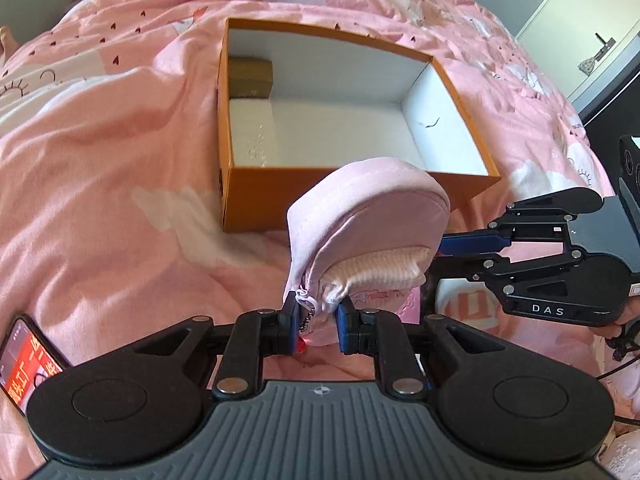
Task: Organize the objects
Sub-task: 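Lift the pink backpack with the left tool while the right tool lifts the card holder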
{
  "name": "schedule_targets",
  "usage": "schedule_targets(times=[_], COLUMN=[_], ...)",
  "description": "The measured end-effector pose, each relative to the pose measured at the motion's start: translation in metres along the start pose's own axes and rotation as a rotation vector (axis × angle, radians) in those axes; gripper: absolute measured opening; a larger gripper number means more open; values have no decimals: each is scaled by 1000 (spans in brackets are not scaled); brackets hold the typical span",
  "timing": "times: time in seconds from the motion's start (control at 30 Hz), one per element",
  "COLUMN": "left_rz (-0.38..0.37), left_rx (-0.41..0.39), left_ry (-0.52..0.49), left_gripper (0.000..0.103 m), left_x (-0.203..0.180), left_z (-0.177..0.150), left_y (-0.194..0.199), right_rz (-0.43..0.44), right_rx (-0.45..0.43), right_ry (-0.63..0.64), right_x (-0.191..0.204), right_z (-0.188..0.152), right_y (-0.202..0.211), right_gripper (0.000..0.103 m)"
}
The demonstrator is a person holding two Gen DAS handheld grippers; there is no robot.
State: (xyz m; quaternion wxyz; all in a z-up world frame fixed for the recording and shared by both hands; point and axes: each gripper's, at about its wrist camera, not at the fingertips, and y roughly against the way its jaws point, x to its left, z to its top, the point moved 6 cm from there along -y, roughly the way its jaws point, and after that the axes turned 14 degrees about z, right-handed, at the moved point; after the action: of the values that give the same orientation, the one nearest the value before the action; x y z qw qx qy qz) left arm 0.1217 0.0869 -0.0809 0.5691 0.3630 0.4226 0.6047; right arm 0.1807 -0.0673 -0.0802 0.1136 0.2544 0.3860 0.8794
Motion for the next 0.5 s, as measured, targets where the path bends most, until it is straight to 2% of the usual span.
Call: schedule_targets(times=[0.03,0.13,0.2,0.4,0.5], left_rz=[4,8,11,-18,-39], left_rx=[18,68,96,159,172], left_ry=[9,37,52,132,168], left_gripper=[20,20,20,20,20], left_x=[1,2,2,2,4], left_z=[-4,-16,-23,-38,-43], left_y=[-6,-23,-34,-59,-63], right_rz=[-1,-8,-7,-7,19], right_rx=[38,115,163,234,231], right_ry=[-1,-33,-110,-301,-358], right_x=[-3,-14,-27,-53,-59], right_z=[-3,-13,-21,-43,-49], right_y=[-8,-25,-35,-58,-69], right_gripper=[29,36,41,42,46])
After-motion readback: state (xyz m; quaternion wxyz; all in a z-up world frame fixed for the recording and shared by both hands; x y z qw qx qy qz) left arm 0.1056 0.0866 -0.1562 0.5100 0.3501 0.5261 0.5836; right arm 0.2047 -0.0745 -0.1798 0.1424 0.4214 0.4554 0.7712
